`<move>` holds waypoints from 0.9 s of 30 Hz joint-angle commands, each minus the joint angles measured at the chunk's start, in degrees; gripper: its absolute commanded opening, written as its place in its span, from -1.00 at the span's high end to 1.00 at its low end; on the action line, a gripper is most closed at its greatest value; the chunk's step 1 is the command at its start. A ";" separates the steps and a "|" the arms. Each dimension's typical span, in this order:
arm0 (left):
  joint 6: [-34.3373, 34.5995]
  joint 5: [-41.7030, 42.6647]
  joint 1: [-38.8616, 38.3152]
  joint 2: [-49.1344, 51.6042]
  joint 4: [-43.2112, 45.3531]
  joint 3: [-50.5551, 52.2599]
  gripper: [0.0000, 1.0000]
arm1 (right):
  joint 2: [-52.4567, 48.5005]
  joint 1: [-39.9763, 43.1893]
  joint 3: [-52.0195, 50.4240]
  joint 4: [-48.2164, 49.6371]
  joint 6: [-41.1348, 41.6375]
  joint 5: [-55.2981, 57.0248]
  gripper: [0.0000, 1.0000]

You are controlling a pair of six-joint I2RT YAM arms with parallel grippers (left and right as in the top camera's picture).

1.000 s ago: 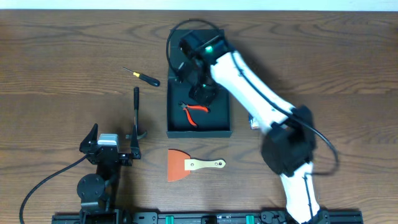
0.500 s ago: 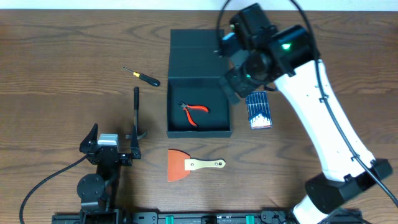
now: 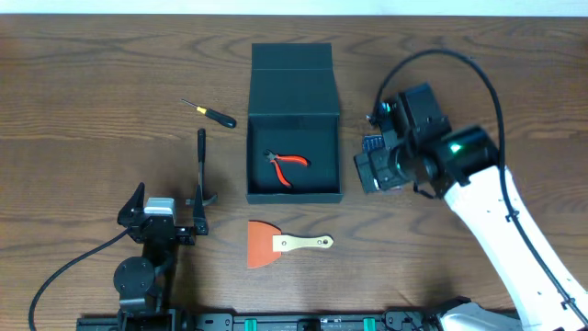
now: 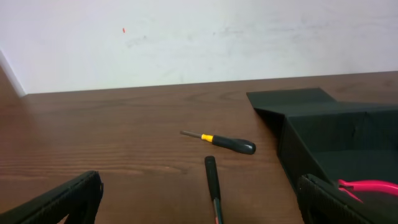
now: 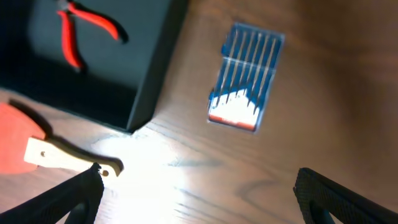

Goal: Pack container
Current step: 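Move the right gripper over the clear screwdriver case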

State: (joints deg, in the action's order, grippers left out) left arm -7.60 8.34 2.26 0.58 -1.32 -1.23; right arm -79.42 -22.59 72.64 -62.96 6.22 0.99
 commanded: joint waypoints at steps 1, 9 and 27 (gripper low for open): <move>-0.74 0.37 0.31 -0.31 -1.99 1.01 -0.97 | 0.66 1.33 -4.57 3.30 8.63 0.31 -0.99; -0.74 0.37 0.31 -0.31 -1.99 1.01 -0.97 | 0.66 3.28 -11.63 12.85 15.87 4.57 -0.98; -0.74 0.37 0.31 -0.31 -1.99 1.01 -0.97 | -9.92 6.45 -15.19 23.43 14.84 5.75 -0.89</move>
State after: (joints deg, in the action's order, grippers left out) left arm -7.60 8.34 2.26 0.58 -1.30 -1.21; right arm -87.57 -16.97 57.67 -39.59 21.85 6.22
